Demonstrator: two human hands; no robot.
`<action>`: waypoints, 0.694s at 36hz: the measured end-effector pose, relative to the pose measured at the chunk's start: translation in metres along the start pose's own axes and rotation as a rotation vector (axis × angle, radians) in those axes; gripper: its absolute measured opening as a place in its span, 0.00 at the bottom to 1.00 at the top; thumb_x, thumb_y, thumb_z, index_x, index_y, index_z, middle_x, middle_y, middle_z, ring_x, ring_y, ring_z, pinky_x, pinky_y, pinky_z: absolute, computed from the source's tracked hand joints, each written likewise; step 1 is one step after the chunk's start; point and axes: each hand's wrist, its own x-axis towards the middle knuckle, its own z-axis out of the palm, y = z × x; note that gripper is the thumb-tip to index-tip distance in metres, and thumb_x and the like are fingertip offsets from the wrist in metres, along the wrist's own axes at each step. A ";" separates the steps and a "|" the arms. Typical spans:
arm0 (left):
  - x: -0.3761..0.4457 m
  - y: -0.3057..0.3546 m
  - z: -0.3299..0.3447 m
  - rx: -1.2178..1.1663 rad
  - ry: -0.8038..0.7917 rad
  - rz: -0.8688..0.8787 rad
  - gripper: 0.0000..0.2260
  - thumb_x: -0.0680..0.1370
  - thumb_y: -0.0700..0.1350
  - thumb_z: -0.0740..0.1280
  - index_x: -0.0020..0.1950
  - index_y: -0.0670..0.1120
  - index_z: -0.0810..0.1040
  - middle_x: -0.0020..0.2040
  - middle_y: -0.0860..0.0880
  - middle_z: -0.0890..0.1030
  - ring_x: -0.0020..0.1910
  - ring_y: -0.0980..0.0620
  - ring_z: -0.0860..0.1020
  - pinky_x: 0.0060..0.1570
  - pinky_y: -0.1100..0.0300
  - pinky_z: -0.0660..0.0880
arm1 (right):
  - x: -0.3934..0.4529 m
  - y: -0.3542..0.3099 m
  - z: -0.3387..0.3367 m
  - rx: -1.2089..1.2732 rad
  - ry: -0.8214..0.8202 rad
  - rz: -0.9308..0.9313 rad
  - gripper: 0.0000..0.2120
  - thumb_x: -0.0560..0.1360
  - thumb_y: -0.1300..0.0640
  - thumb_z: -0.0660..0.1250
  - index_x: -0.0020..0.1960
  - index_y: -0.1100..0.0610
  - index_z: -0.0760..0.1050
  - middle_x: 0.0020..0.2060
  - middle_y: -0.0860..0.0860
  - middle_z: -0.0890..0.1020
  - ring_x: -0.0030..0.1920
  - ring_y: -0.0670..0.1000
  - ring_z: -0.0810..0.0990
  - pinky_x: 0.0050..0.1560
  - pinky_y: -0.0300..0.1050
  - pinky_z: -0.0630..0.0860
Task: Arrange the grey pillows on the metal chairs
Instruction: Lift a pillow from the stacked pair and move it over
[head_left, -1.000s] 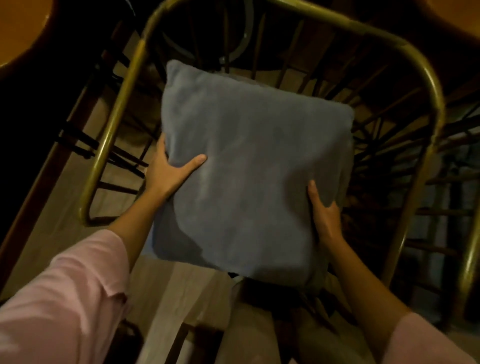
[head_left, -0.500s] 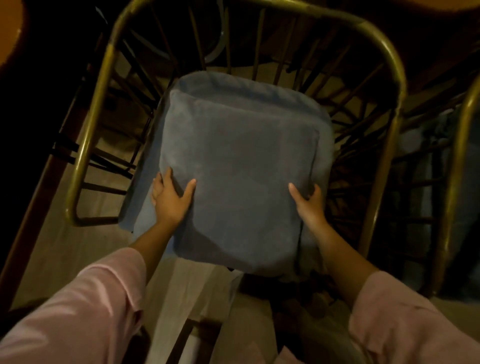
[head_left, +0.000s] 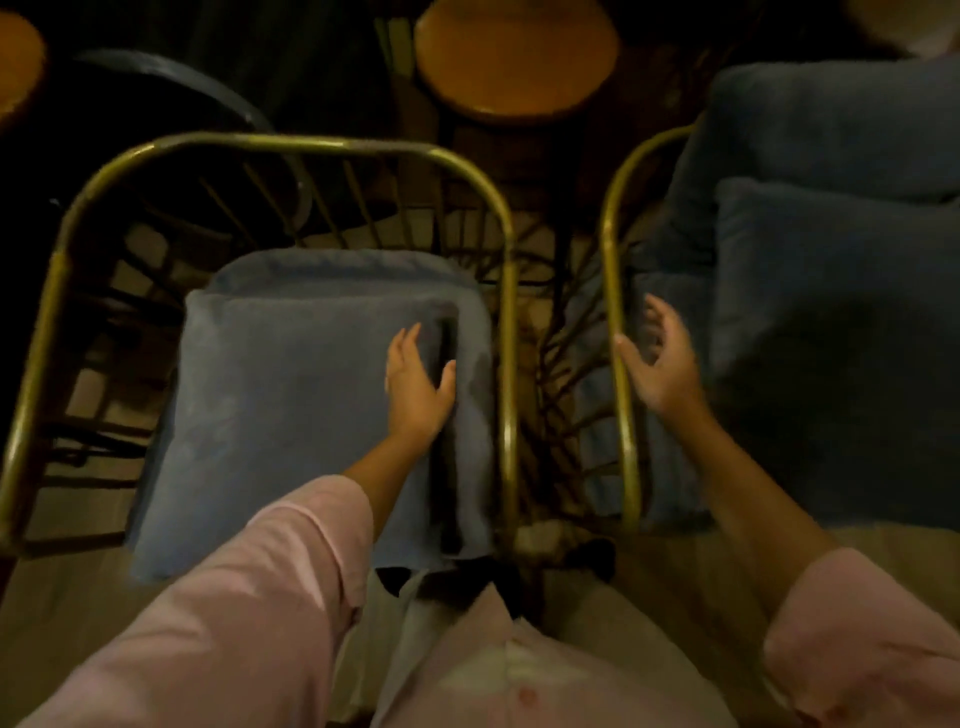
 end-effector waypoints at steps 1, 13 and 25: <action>-0.002 0.020 0.014 -0.002 -0.020 0.027 0.30 0.77 0.46 0.69 0.76 0.37 0.62 0.75 0.36 0.65 0.75 0.38 0.64 0.75 0.46 0.61 | 0.002 0.011 -0.025 -0.015 0.063 -0.018 0.33 0.74 0.49 0.69 0.74 0.62 0.66 0.69 0.61 0.73 0.68 0.59 0.73 0.70 0.54 0.71; -0.026 0.207 0.208 0.012 -0.337 0.143 0.33 0.78 0.49 0.69 0.77 0.38 0.60 0.75 0.36 0.63 0.75 0.38 0.62 0.75 0.50 0.60 | 0.049 0.145 -0.277 -0.173 0.396 0.273 0.36 0.75 0.46 0.69 0.75 0.64 0.65 0.72 0.63 0.71 0.72 0.64 0.68 0.73 0.59 0.65; 0.007 0.285 0.303 -0.509 -0.436 -0.576 0.53 0.65 0.72 0.70 0.80 0.46 0.54 0.77 0.45 0.65 0.74 0.40 0.68 0.73 0.43 0.66 | 0.075 0.216 -0.363 0.284 0.308 0.742 0.44 0.74 0.29 0.59 0.79 0.56 0.59 0.76 0.57 0.67 0.74 0.61 0.68 0.68 0.54 0.68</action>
